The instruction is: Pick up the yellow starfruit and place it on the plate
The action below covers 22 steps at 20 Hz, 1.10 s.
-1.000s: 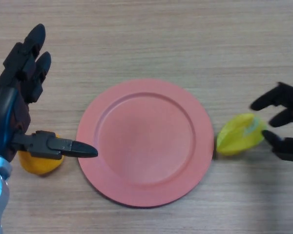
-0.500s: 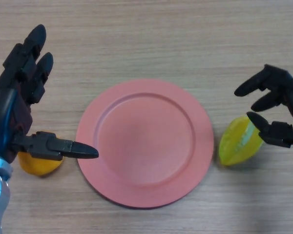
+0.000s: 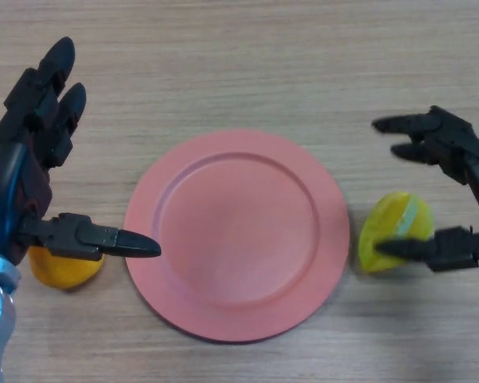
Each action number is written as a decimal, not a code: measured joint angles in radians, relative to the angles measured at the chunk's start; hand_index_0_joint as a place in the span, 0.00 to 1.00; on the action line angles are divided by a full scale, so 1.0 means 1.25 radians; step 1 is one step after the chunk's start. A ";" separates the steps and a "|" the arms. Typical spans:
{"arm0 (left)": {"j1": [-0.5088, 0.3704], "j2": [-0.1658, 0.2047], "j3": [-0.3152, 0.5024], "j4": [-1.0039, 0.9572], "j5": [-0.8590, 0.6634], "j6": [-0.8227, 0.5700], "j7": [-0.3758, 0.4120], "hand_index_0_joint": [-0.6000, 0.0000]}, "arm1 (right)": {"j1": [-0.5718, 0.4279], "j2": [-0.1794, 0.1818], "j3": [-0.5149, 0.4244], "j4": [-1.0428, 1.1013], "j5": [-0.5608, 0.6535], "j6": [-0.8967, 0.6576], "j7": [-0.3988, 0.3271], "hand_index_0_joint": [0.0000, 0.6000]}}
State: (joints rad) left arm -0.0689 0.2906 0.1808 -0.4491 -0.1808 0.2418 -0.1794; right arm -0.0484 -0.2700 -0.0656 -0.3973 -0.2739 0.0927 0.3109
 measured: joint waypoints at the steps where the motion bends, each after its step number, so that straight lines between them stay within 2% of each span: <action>1: -0.002 0.000 0.000 0.000 0.000 0.000 0.000 1.00 | 0.000 0.000 0.000 0.003 0.000 -0.021 0.002 0.00; 3: -0.005 0.000 0.000 0.000 0.000 0.000 -0.001 1.00 | -0.011 -0.006 0.003 0.026 -0.026 -0.063 0.006 0.00; 5: -0.005 0.000 0.000 0.000 0.000 0.000 -0.001 1.00 | -0.015 -0.013 0.003 0.041 -0.125 -0.061 0.008 0.00; 8: -0.005 0.000 0.000 0.000 0.000 0.001 -0.001 1.00 | -0.033 -0.013 0.025 0.079 -0.160 -0.029 0.007 0.00; 12: -0.004 0.001 0.000 0.000 0.000 0.001 -0.002 1.00 | -0.060 -0.006 0.053 0.168 -0.169 0.014 -0.002 0.00; 14: -0.002 0.001 0.000 0.003 0.000 0.001 -0.003 1.00 | -0.065 0.006 0.061 0.199 -0.191 0.036 -0.035 0.00; 18: 0.003 0.001 0.000 0.018 0.000 0.000 -0.004 1.00 | -0.074 0.010 0.068 0.255 -0.190 0.057 -0.079 0.00; 22: 0.004 0.002 0.001 0.020 0.000 0.000 -0.004 1.00 | -0.074 0.024 0.075 0.257 -0.189 0.092 -0.103 0.00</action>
State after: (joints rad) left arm -0.0643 0.2936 0.1816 -0.4246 -0.1809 0.2423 -0.1840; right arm -0.1413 -0.2401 0.0281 -0.0759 -0.5099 0.2073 0.1818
